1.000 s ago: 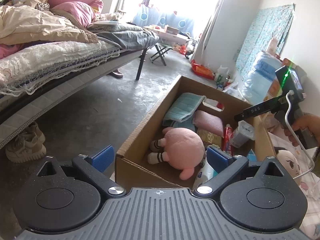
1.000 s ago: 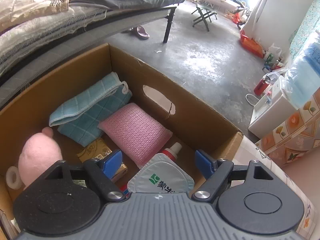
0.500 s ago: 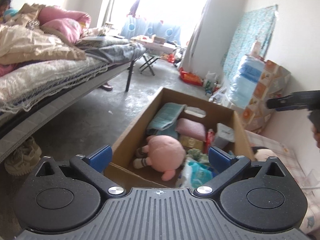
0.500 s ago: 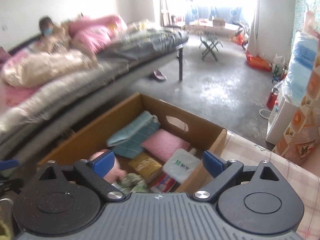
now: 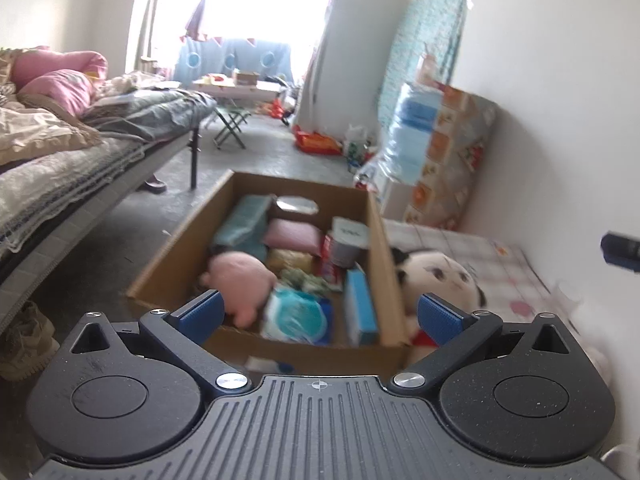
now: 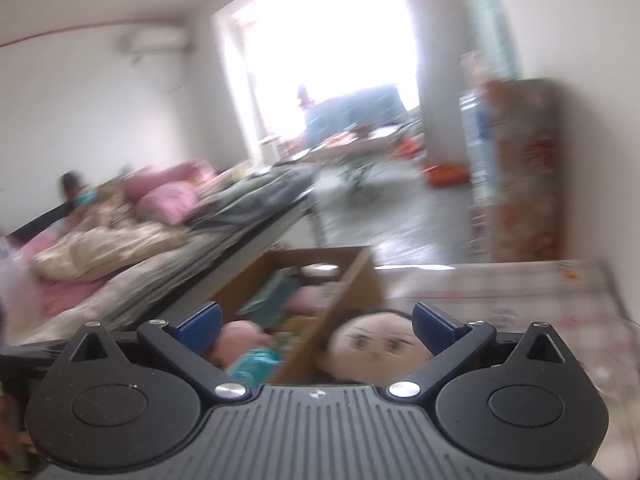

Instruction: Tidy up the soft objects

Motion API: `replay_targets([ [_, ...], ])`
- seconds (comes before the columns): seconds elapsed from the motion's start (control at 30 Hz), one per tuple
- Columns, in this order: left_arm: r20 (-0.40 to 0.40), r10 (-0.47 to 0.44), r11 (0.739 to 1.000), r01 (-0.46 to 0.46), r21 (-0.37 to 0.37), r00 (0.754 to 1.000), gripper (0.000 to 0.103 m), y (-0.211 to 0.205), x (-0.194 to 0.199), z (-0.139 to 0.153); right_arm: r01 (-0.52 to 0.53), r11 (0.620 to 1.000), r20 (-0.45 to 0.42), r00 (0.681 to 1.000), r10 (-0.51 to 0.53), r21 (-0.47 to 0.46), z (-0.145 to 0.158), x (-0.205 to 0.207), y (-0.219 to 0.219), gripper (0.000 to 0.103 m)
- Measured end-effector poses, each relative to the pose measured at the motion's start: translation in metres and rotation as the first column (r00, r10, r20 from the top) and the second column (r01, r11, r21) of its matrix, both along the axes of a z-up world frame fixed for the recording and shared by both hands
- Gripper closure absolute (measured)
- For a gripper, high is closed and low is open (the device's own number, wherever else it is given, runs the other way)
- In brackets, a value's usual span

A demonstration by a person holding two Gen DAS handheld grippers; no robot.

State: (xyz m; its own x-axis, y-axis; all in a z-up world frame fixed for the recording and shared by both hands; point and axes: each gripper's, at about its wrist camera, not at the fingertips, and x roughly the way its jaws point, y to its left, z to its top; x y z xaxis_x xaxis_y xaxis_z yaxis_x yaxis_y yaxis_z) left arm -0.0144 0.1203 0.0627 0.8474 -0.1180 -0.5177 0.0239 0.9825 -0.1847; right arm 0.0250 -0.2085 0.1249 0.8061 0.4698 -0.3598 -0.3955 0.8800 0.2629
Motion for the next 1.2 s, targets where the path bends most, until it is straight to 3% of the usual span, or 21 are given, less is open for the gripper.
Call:
replay_targets([
  [0.2,-0.040,-0.031,0.999,0.032,0.018,0.999,0.000,-0.032,-0.009,-0.012,0.184,0.983,0.011,0.983,-0.184,0.003,-0.045,-0.048,-0.020,0.000],
  [0.43,-0.066,-0.030,0.988,0.040,0.146,0.997,0.000,-0.070,-0.015,-0.025,0.295,0.953,-0.022,0.954,-0.297,-0.069,-0.081,-0.068,-0.014,0.000],
  [0.57,-0.089,-0.070,0.981,0.085,0.173,0.994,0.000,-0.084,-0.014,-0.032,0.309,0.943,-0.010,0.950,-0.312,-0.121,-0.087,-0.079,-0.003,0.000],
  [0.73,-0.040,-0.038,0.967,0.047,0.249,0.998,0.000,-0.094,-0.017,-0.038,0.331,0.932,0.006,0.943,-0.334,-0.150,-0.092,-0.090,0.011,0.000],
  [0.93,-0.076,0.007,0.975,0.010,0.222,0.997,0.000,-0.092,-0.010,-0.047,0.385,0.891,0.052,0.922,-0.385,-0.240,-0.098,-0.092,0.032,0.000],
  [1.07,-0.108,0.014,0.965,0.015,0.260,0.994,0.000,-0.095,-0.006,-0.052,0.400,0.877,0.055,0.915,-0.401,-0.267,-0.101,-0.089,0.043,0.000],
  [1.2,-0.142,0.006,0.972,0.028,0.235,0.990,0.000,-0.093,-0.005,-0.052,0.389,0.877,0.043,0.918,-0.394,-0.282,-0.098,-0.084,0.049,0.000],
])
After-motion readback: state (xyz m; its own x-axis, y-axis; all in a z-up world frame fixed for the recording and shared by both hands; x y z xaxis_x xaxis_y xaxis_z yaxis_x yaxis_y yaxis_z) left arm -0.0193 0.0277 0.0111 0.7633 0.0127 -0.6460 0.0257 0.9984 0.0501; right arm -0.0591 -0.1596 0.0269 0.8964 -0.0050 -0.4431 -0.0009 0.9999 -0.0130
